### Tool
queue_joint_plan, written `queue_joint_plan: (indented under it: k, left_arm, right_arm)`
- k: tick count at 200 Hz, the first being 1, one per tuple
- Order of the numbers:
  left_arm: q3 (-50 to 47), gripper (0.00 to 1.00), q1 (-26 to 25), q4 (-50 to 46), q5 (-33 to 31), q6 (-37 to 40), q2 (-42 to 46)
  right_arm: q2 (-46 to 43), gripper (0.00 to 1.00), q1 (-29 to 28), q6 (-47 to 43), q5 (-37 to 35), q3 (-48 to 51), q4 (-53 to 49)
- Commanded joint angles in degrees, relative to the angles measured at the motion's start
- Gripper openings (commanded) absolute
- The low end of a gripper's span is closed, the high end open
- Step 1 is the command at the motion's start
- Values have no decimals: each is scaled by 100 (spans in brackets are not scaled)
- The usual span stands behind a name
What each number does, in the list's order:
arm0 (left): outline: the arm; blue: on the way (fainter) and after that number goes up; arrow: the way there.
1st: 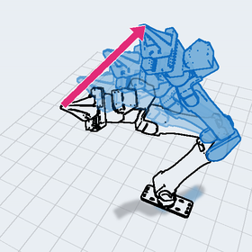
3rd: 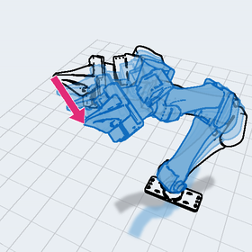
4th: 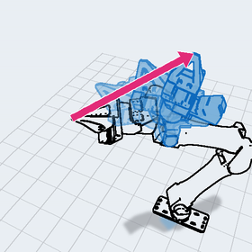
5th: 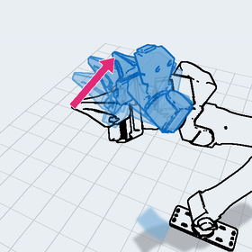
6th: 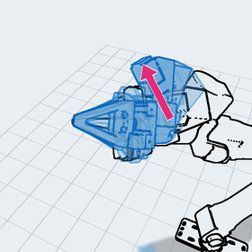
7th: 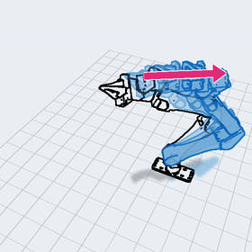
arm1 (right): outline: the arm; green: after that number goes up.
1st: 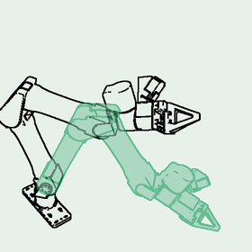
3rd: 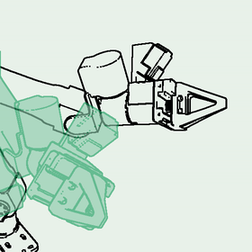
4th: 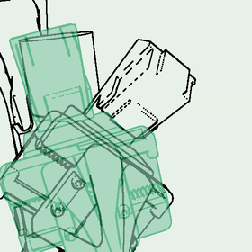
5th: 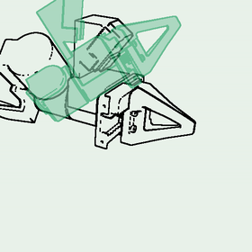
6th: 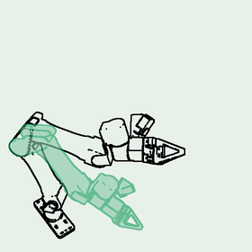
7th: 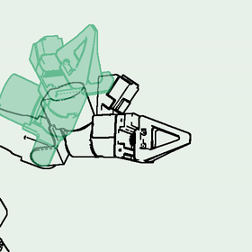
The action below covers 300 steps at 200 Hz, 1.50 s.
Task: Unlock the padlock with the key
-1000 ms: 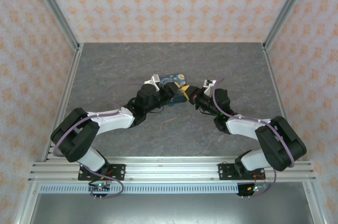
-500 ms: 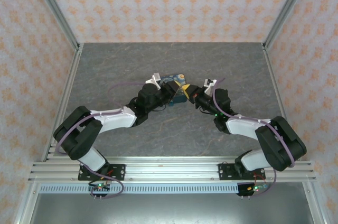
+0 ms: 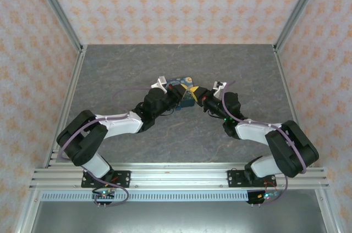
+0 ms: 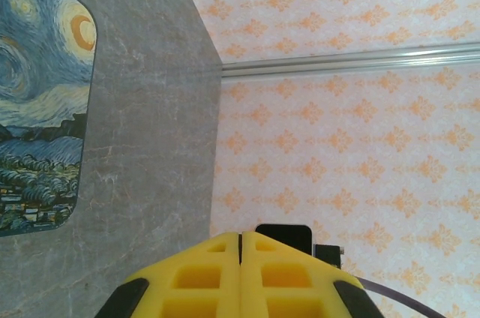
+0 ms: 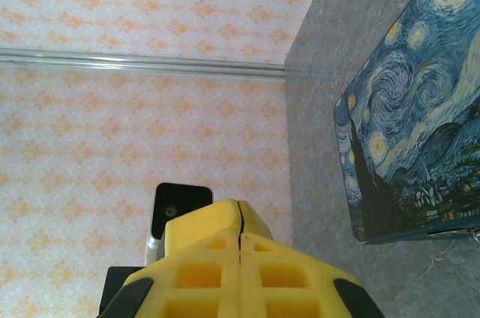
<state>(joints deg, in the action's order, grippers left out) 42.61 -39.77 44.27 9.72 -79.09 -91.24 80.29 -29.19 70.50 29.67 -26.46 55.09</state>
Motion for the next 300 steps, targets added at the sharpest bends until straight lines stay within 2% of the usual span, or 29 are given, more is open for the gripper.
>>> queue_joint_plan:
  k: [1,8,22,38,46,80,112,150,186,229,300]
  left_arm:
    - [71,0,-75,206,-144,41,-48]
    - [73,0,-75,172,-129,91,-47]
    - [81,0,-75,55,-112,266,8]
    - [102,0,-58,-133,-37,554,117]
    - [118,0,-50,-257,23,706,181]
    - [222,0,16,-631,367,1312,391]
    - [373,0,94,-716,864,1669,401]
    - [495,0,127,-648,1310,1774,335]
    - [482,0,127,-463,1353,1630,308]
    - [472,0,128,-253,1323,1422,182]
    - [520,0,127,73,1253,1117,-61]
  right_arm:
    - [-13,0,22,3,-23,26,236]
    - [-74,2,50,-2,-16,56,199]
    - [-328,32,189,-44,-68,221,-53]
    - [-747,53,404,-144,-103,409,-526]
    - [-974,57,503,-246,-62,435,-841]
    - [-1870,64,641,-1086,119,88,-2539]
    - [-1973,62,646,-1790,478,-424,-3208]
    - [-1540,49,652,-2136,1116,-720,-2809]
    - [-1063,40,654,-1906,1372,-673,-2035]
    - [-745,36,652,-1481,1445,-463,-1192]
    - [-618,35,654,-1109,1463,-163,-516]
